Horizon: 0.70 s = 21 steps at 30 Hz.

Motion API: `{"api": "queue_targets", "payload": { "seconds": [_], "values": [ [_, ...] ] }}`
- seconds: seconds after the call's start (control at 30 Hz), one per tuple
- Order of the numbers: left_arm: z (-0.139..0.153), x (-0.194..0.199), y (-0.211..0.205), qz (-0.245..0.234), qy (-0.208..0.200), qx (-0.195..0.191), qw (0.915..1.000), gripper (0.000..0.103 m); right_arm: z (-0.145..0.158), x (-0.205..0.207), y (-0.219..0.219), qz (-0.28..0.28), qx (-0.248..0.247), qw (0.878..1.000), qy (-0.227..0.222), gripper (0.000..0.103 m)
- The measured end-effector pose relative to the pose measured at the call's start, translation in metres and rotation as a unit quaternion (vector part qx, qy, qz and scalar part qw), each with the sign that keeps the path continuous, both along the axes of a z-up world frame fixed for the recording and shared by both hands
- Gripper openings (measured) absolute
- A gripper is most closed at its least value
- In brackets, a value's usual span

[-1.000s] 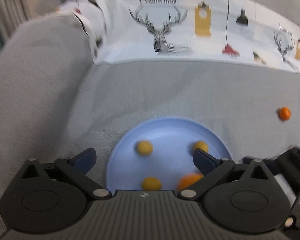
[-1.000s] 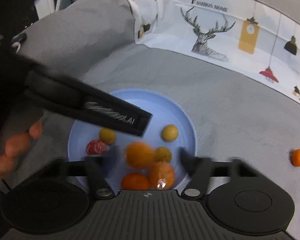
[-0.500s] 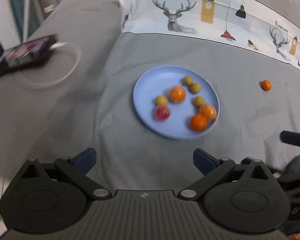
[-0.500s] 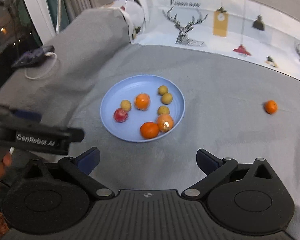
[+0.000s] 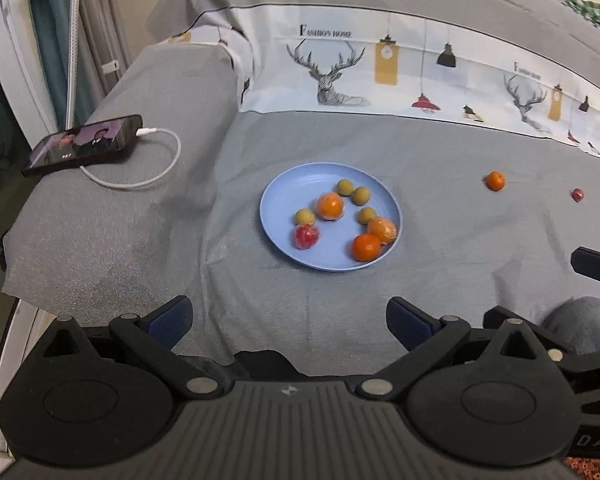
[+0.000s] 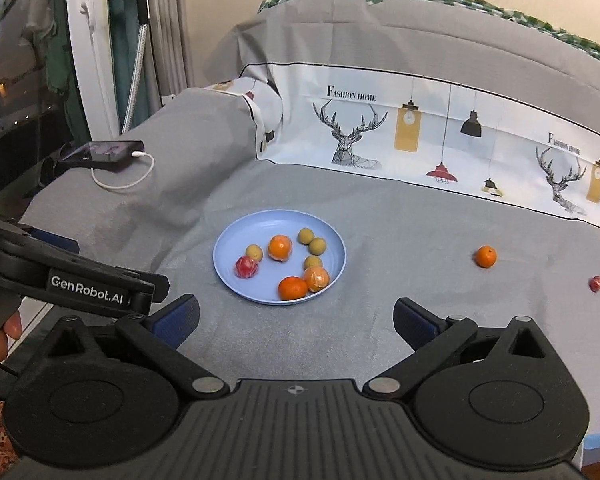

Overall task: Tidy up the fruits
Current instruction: 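Lift both open tools away from the plate and pause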

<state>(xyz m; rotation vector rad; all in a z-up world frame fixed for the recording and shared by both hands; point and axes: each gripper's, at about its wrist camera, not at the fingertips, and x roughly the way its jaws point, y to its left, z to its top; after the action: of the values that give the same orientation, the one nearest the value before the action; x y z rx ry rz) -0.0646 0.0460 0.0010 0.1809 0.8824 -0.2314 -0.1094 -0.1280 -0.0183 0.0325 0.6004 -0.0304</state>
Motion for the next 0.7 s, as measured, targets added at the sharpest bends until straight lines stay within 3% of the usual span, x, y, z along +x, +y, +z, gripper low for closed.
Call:
{"api": "queue_targets", "payload": {
  "seconds": [0.7],
  "values": [
    [0.007, -0.013, -0.004, -0.007, -0.015, 0.003, 0.9999, 0.103, 0.004, -0.016, -0.001, -0.011, 0.006, 1.0, -0.009, 0.102]
  ]
}}
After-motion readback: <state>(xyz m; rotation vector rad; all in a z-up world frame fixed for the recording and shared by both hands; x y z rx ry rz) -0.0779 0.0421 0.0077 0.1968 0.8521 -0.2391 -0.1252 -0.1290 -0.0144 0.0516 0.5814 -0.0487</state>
